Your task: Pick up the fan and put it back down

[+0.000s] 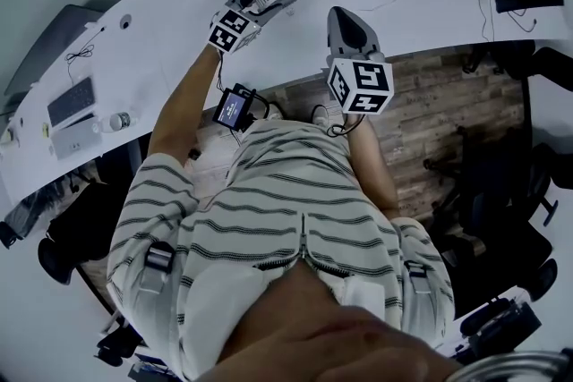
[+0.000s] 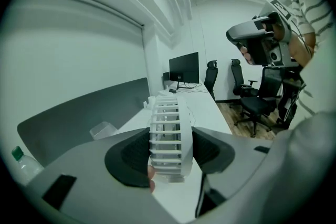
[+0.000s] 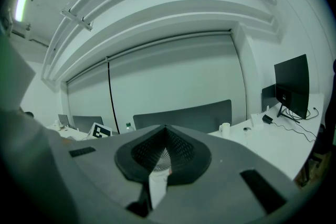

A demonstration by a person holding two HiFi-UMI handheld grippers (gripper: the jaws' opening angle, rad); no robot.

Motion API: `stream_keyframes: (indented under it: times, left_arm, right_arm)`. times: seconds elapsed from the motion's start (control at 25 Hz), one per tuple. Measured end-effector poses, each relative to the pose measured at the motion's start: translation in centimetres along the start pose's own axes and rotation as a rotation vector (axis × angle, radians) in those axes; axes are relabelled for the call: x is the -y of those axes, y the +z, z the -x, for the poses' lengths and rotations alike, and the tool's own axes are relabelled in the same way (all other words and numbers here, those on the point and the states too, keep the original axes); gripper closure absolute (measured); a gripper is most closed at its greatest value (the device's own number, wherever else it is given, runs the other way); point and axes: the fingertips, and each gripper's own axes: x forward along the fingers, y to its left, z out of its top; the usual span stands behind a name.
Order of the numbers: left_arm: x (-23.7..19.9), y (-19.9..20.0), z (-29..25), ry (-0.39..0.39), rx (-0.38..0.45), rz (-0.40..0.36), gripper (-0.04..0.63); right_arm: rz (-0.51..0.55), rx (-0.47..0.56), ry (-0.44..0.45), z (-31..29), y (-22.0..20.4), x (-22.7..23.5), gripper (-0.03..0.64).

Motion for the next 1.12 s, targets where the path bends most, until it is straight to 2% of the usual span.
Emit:
stream_keyframes:
  times: [0.28, 0.76, 0.96, 1.12]
  left_arm:
    - [-0.8, -2.7, -2.4, -0.057, -0.042, 0.018, 0.369]
    - [-1.9, -4.8, -4.5, -0.131, -0.069, 0.045, 0.368]
    - [-2.6, -6.5, -4.2, -0.182, -0.155, -0.008, 0.368]
    - [-2.9, -8.3, -4.0, -0.191, -0.24, -0.054, 0.367]
  right_arm:
    - [-0.008, -0.007, -0.019, -0.4, -0.2, 0.8, 0.611]
    - [-0.011, -0.027, -0.034, -1.2, -0.8, 1.7, 0.611]
    - [-0.012, -0.031, -0.028, -1.5, -0.9, 1.6, 0.611]
    - [-0.013, -0.031, -0.024, -1.8, -1.0, 1.6, 0.611]
